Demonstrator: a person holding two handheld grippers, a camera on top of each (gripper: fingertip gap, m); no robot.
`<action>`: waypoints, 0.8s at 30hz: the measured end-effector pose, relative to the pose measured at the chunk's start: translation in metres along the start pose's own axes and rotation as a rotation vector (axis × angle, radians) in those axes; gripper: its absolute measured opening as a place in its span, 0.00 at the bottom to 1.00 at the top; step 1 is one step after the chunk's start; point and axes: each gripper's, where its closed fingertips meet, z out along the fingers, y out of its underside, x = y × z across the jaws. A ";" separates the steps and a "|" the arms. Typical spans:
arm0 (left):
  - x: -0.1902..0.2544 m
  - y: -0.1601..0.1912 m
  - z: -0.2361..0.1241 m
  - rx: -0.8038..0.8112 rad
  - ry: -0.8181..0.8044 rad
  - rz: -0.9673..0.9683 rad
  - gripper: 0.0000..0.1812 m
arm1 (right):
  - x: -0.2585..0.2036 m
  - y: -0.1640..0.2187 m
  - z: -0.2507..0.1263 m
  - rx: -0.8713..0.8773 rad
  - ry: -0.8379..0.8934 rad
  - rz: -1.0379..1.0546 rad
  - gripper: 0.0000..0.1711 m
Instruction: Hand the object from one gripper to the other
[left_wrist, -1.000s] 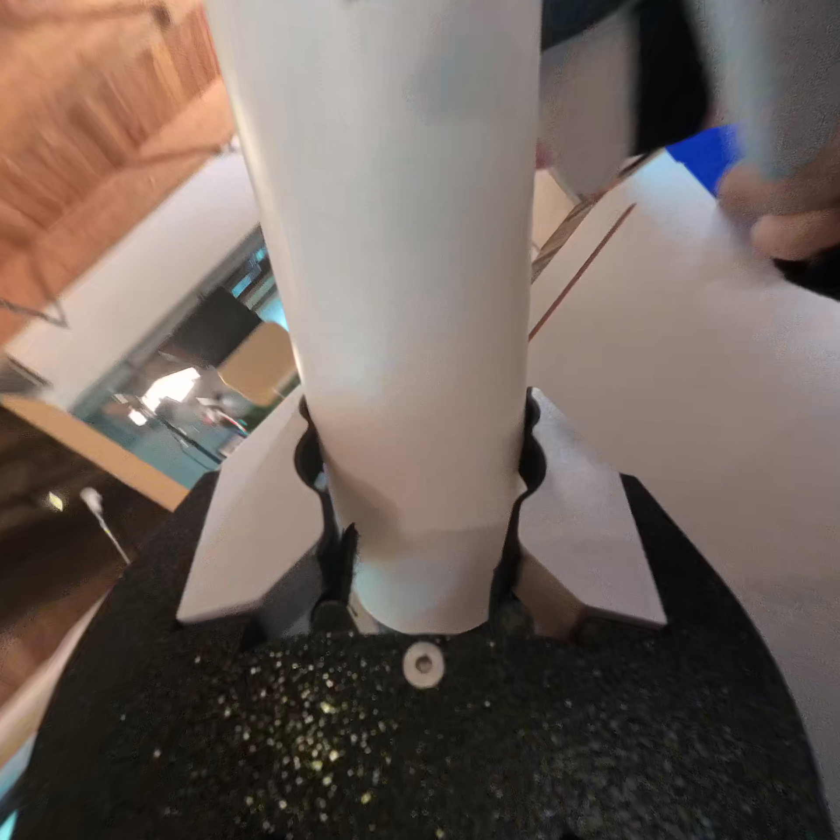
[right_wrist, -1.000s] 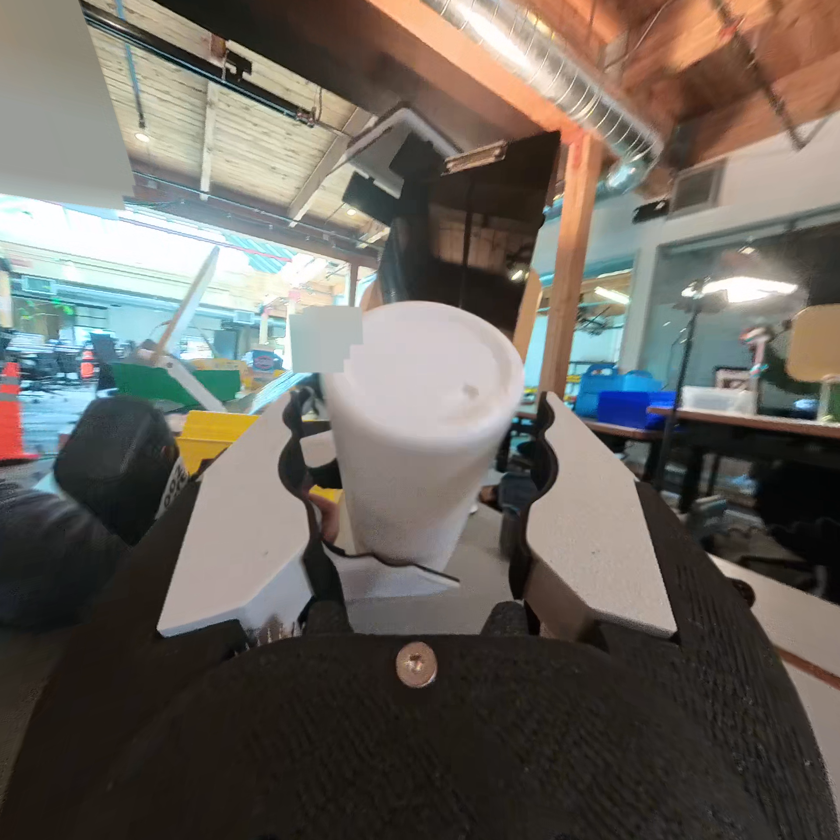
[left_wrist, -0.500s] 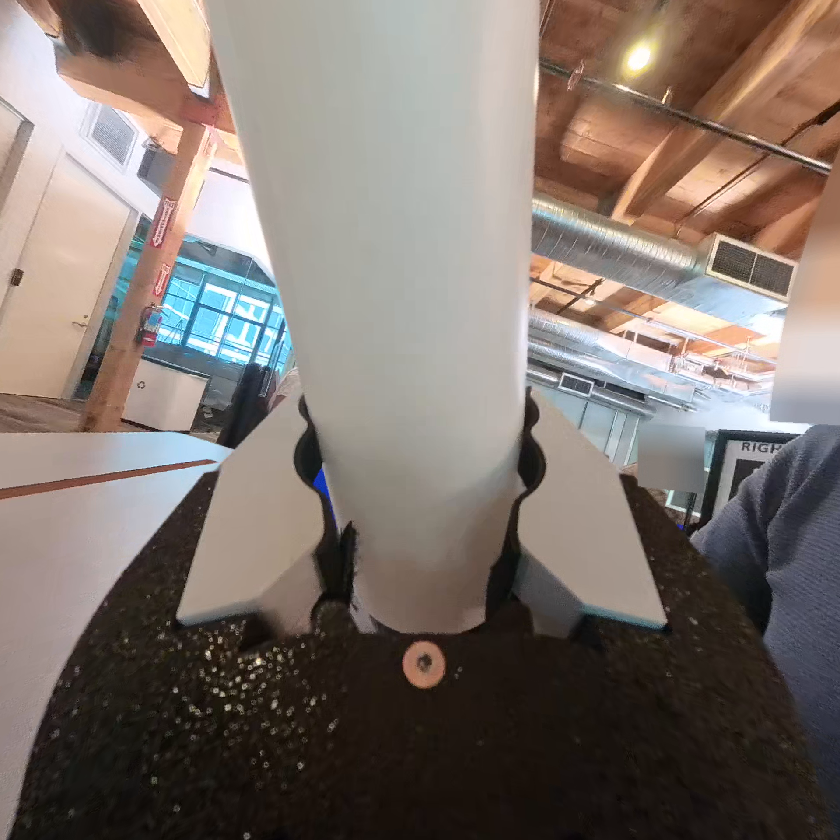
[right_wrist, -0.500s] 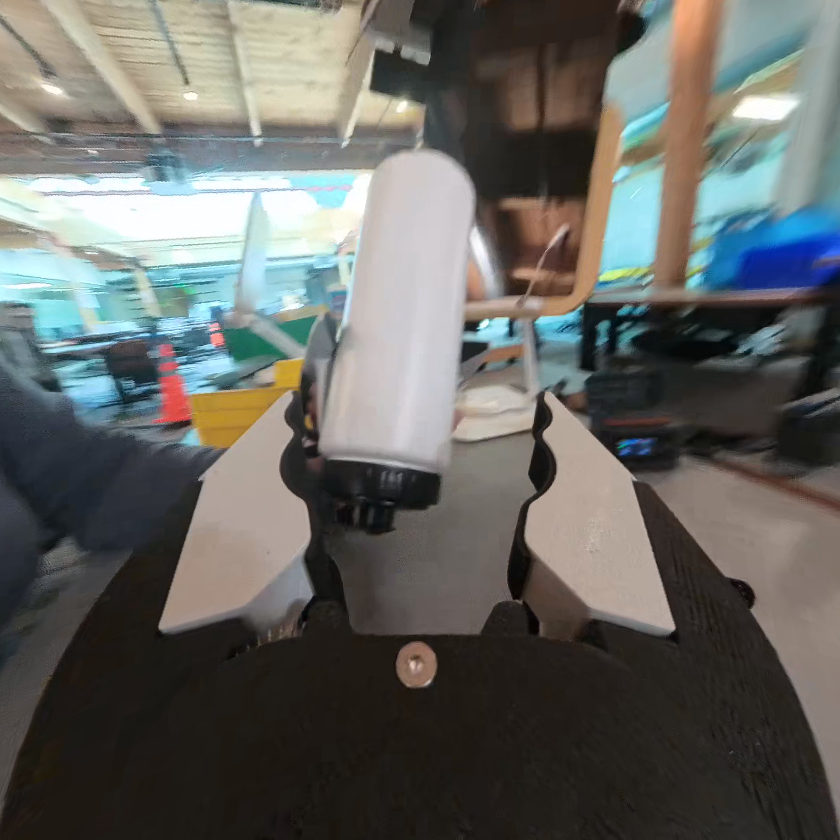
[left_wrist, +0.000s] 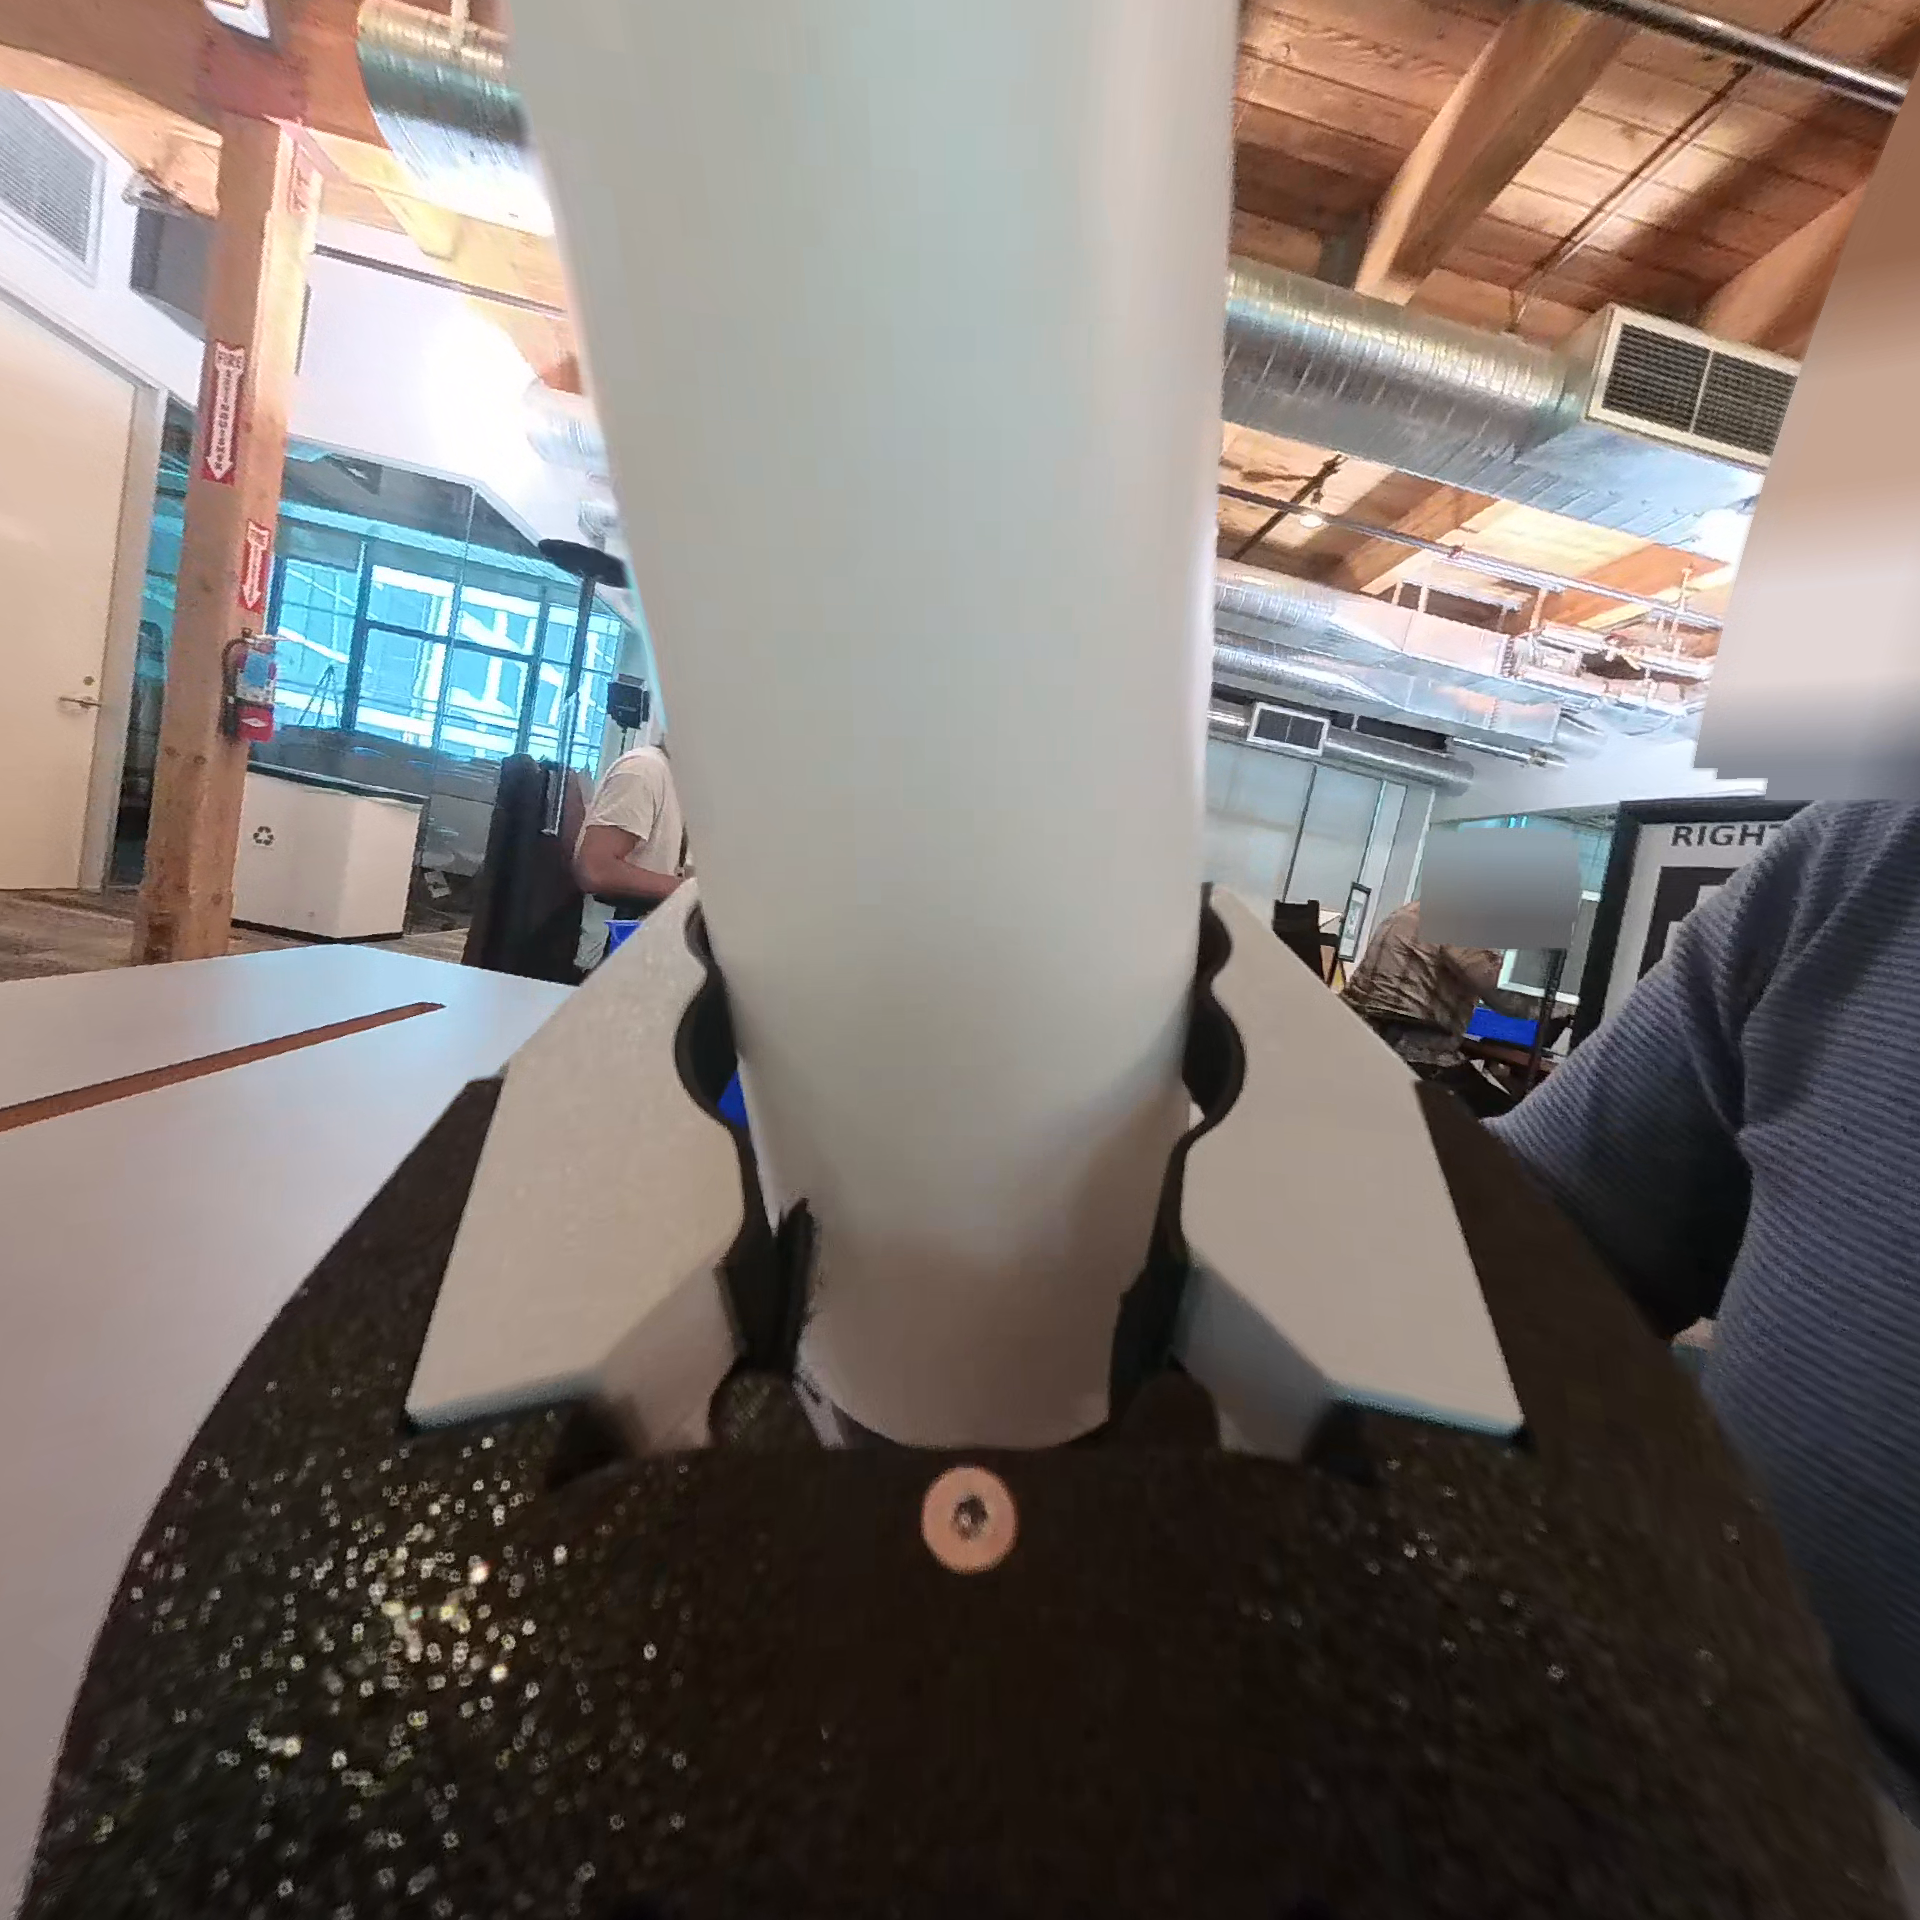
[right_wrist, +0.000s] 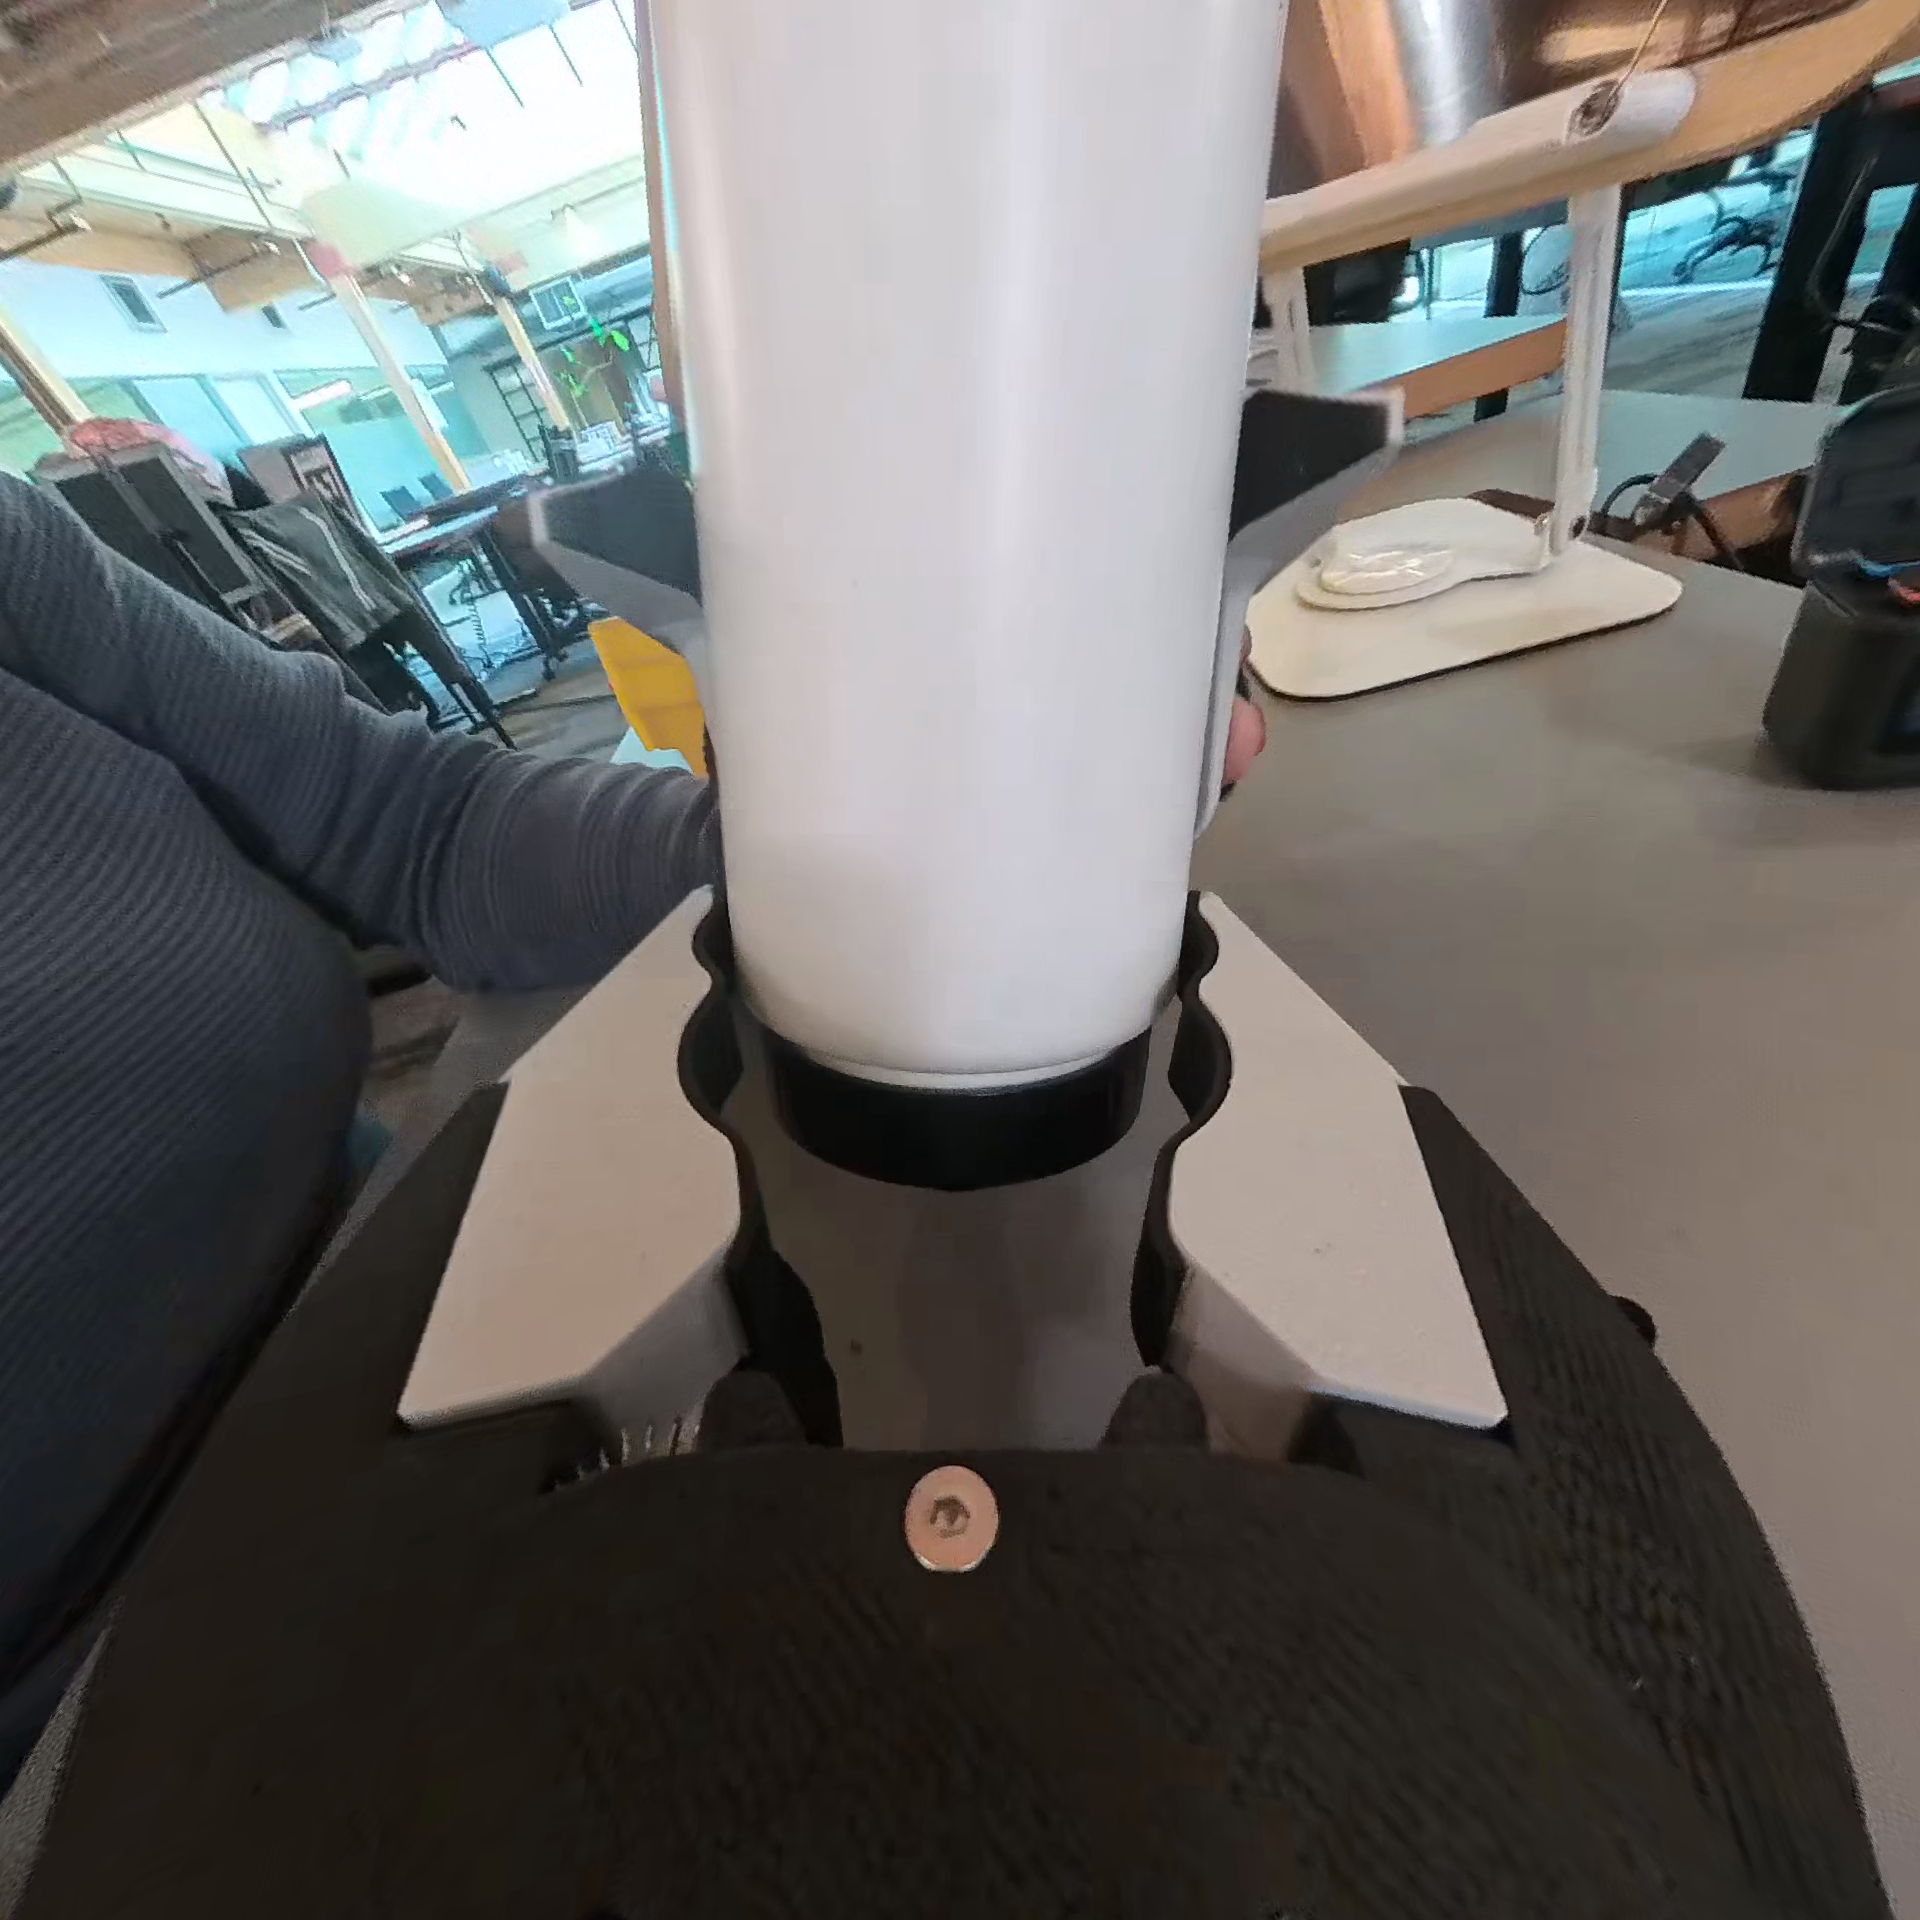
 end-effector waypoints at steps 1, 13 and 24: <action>-0.002 0.000 0.000 -0.005 -0.012 -0.007 0.47 | 0.004 -0.002 -0.001 0.005 0.032 -0.029 0.49; -0.074 -0.025 -0.048 -0.026 -0.569 0.379 0.62 | 0.071 -0.051 -0.073 0.065 0.755 -0.532 0.48; -0.093 -0.018 -0.059 -0.690 -0.931 1.713 0.79 | 0.072 -0.047 -0.083 -0.050 0.800 -0.652 0.48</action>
